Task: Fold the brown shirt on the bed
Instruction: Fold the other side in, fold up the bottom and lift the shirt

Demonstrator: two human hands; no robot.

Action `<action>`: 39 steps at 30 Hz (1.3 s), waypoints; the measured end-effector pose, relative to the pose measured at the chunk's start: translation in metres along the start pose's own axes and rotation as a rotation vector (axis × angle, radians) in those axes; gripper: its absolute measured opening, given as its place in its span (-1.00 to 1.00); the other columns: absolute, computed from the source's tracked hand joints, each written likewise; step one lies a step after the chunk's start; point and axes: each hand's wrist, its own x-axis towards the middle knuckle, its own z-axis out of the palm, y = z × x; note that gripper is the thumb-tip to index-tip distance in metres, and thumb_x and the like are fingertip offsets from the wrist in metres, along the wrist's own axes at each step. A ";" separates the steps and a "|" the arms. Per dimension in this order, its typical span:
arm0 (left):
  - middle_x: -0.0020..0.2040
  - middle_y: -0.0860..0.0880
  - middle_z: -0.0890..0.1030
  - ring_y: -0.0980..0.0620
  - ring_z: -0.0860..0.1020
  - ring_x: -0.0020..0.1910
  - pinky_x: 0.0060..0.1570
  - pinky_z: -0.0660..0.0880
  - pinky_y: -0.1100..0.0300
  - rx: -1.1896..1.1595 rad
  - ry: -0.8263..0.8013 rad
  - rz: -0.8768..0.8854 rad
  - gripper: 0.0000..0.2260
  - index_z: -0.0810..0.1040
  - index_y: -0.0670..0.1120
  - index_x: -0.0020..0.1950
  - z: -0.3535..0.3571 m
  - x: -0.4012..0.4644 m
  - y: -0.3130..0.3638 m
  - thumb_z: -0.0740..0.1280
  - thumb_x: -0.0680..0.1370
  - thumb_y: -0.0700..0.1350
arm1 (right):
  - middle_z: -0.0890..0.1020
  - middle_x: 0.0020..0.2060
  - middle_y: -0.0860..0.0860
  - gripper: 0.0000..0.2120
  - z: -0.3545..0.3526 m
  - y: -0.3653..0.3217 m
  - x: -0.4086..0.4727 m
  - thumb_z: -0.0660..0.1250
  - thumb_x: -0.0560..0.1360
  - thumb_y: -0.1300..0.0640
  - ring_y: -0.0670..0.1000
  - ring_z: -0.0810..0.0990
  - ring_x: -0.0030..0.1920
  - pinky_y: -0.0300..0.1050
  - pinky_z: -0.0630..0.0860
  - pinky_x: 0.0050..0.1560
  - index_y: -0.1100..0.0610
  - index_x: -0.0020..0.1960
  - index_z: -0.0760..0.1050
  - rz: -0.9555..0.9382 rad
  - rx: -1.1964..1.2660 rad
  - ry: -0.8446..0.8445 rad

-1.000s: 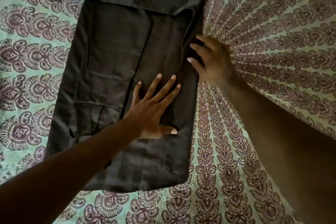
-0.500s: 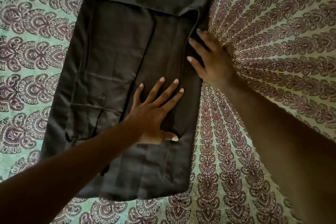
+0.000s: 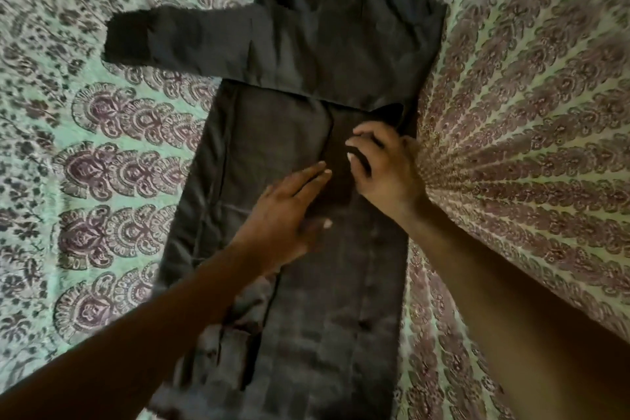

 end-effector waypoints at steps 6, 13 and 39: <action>0.39 -0.19 0.48 -0.23 0.49 0.33 0.30 0.49 -0.17 -0.084 0.381 -0.463 -0.49 0.38 -0.15 0.48 -0.085 0.053 -0.095 0.35 0.57 -0.01 | 0.58 0.19 0.08 -0.78 0.038 -0.046 0.097 0.33 0.53 0.12 0.15 0.57 0.20 0.09 0.38 0.13 0.12 0.14 0.64 0.100 0.102 -0.104; 0.66 -0.23 -0.05 -0.35 -0.04 0.63 0.51 0.04 -0.41 -0.091 0.385 -0.921 -0.46 0.25 0.01 0.55 -0.152 0.104 -0.171 0.32 0.62 0.10 | 0.46 0.33 0.11 -0.58 0.082 -0.064 0.165 0.36 0.61 0.03 0.16 0.42 0.35 0.08 0.46 0.35 0.20 0.40 0.51 0.280 0.110 -0.355; -0.17 0.10 0.73 0.25 0.66 -0.24 -0.27 0.57 0.35 -1.030 -0.048 -0.251 -0.66 0.64 -0.23 0.09 -0.107 0.113 0.004 0.55 0.37 -0.45 | 0.41 0.53 0.17 -0.11 -0.043 -0.016 0.160 0.43 0.34 -0.48 0.16 0.55 0.37 0.03 0.59 0.20 0.15 0.42 0.49 1.181 1.426 -0.336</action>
